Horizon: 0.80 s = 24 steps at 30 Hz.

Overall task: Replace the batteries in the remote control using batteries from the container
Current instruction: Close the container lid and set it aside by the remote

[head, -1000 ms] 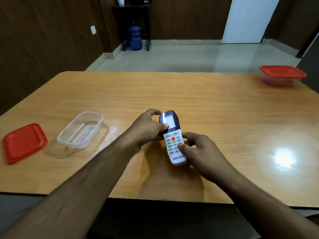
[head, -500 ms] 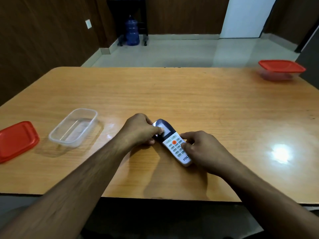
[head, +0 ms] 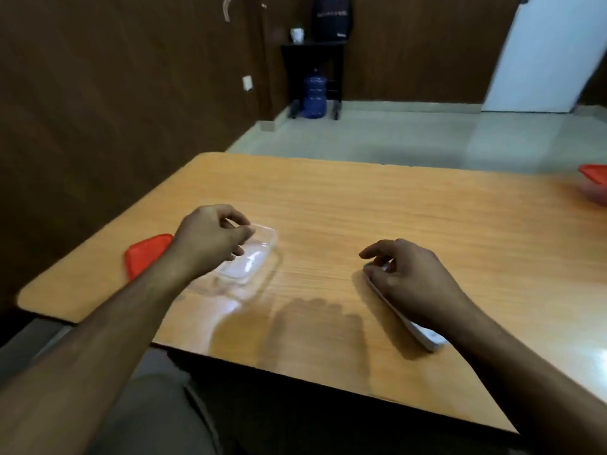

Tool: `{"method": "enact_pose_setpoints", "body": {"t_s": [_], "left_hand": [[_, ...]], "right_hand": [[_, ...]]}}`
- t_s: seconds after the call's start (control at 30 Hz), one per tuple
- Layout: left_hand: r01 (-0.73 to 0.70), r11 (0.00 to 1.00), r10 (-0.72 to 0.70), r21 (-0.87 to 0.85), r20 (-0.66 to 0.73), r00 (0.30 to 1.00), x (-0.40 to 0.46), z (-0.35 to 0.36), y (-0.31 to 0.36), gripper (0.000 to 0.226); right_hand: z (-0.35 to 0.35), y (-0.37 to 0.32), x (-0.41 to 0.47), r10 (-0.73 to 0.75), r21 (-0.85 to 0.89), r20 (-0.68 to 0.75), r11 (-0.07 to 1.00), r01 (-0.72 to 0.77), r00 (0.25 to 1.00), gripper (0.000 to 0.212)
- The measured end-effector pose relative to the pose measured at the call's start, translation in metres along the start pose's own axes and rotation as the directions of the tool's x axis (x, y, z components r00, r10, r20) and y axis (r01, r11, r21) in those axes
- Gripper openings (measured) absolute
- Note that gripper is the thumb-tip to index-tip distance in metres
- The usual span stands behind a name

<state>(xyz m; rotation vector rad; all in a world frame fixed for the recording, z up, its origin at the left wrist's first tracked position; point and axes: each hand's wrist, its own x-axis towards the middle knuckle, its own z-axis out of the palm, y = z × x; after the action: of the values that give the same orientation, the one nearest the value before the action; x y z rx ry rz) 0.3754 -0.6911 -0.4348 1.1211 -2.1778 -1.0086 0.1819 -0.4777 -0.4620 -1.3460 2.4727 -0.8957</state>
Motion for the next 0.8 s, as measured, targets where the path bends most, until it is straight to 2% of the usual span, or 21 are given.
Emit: {"method": "enact_pose_setpoints", "body": {"t_s": [0.07,0.1,0.13,0.2,0.3,0.4,0.47,0.57,0.7,0.8], "left_hand": [[0.003,0.985,0.021,0.175,-0.133,0.991,0.001,-0.042,-0.033,0.003],[0.018,0.963,0.021,0.268,-0.144,0.989,0.003,-0.056,-0.048,0.006],[0.044,0.935,0.002,0.353,-0.131,0.991,0.005,-0.069,-0.063,0.013],[0.085,0.871,-0.064,0.483,-0.061,0.996,0.011,-0.086,-0.091,0.043],[0.11,0.831,-0.172,0.546,0.064,0.983,0.018,-0.096,-0.121,0.09],[0.118,0.791,-0.233,0.601,0.117,0.965,0.025,-0.095,-0.139,0.11],[0.089,0.746,-0.217,0.66,0.115,0.969,0.027,-0.091,-0.147,0.11],[-0.014,0.656,-0.099,0.755,0.104,0.99,0.024,-0.089,-0.152,0.095],[-0.213,0.448,0.088,0.868,0.194,0.977,0.016,-0.092,-0.147,0.069],[-0.278,0.412,0.27,0.868,0.175,0.947,0.009,-0.097,-0.139,0.046]], "right_hand": [[0.018,-0.028,0.016,-0.038,0.042,0.078,0.999,0.034,0.996,0.026],[0.026,-0.04,0.024,-0.049,0.061,0.108,0.997,0.043,0.993,0.026],[0.037,-0.053,0.032,-0.064,0.09,0.131,0.995,0.052,0.989,0.026],[0.058,-0.074,0.048,-0.078,0.158,0.156,0.986,0.054,0.985,0.031],[0.086,-0.093,0.069,-0.062,0.163,0.131,0.986,0.041,0.989,0.046],[0.106,-0.101,0.085,-0.013,0.082,0.121,0.997,0.003,0.993,0.06],[0.116,-0.103,0.092,0.014,0.019,0.127,1.0,-0.017,0.992,0.06],[0.129,-0.104,0.097,0.023,-0.042,0.126,0.999,-0.017,0.992,0.053],[0.138,-0.106,0.097,0.007,-0.073,0.099,0.997,0.0,0.995,0.046],[0.142,-0.106,0.098,0.004,-0.082,0.094,0.997,0.004,0.996,0.046]]}}
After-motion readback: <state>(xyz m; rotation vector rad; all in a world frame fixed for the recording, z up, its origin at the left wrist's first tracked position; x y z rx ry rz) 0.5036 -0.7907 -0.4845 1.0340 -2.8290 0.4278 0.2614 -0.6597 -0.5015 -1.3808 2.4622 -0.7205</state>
